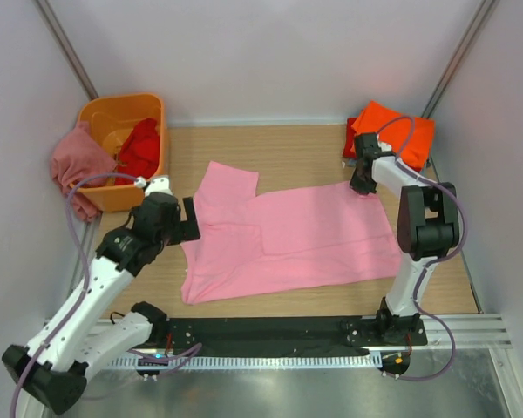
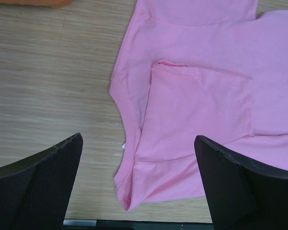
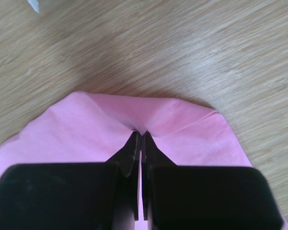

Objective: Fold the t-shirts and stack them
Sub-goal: Fold the tshirt

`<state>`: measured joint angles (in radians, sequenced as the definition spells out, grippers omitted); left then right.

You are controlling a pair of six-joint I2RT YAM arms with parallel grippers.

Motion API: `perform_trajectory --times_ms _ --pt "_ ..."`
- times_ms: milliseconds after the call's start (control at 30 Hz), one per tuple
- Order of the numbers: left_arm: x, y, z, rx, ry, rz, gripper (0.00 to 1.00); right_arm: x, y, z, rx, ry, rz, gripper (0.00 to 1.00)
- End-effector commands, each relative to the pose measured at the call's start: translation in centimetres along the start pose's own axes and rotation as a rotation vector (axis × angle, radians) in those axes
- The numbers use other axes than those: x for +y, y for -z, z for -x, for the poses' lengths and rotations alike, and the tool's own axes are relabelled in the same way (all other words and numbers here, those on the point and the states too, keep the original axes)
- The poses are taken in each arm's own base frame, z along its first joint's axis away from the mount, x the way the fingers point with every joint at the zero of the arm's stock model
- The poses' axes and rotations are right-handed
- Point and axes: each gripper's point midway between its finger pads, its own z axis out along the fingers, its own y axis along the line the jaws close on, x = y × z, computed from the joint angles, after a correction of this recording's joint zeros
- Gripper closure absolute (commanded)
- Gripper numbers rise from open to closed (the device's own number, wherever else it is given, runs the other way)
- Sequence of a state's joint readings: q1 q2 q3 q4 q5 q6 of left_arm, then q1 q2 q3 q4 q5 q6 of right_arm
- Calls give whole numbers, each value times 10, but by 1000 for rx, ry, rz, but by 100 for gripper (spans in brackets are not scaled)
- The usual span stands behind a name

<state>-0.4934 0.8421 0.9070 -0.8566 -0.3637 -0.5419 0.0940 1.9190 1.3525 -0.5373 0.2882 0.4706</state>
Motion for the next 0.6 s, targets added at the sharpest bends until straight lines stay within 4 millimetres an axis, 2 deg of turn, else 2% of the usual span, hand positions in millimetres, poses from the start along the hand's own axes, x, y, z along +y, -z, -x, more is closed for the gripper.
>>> perform_trajectory --times_ms 0,100,133,167,233,267,300,333,367,400,467,500,533,567 --pt "-29 -22 44 -83 52 -27 0 2 46 49 -144 -26 43 99" --pt "-58 -61 64 -43 37 -30 0 5 54 53 -150 -13 70 99" --pt "-68 -66 81 -58 39 -44 0 9 56 51 -140 -11 91 99" --pt "-72 -96 74 -7 19 -5 0 10 57 51 -138 -11 99 99" --pt "-86 -119 99 -39 23 -34 0 14 58 50 -132 -10 121 99" --pt "-81 -153 91 11 26 -5 0 16 59 50 -125 -13 139 99" --pt "-90 -165 97 23 64 -58 0 18 60 49 -118 -9 151 99" --pt "-96 -176 113 12 95 -82 1 19 60 50 -115 -9 158 99" --pt "-88 -203 109 52 119 -67 1 21 62 50 -114 -11 165 99" --pt "-100 -214 124 39 147 -133 1 20 62 50 -110 -12 169 99" --pt "-98 -237 133 59 179 -169 3 23 67 51 -110 -12 193 99" --pt "-96 -262 117 112 160 -150 4 24 69 51 -111 -13 200 99" --pt "-99 -266 134 82 133 -158 4 23 71 52 -114 -13 204 99" --pt "-102 -274 132 103 118 -178 4 24 72 51 -113 -15 210 99"
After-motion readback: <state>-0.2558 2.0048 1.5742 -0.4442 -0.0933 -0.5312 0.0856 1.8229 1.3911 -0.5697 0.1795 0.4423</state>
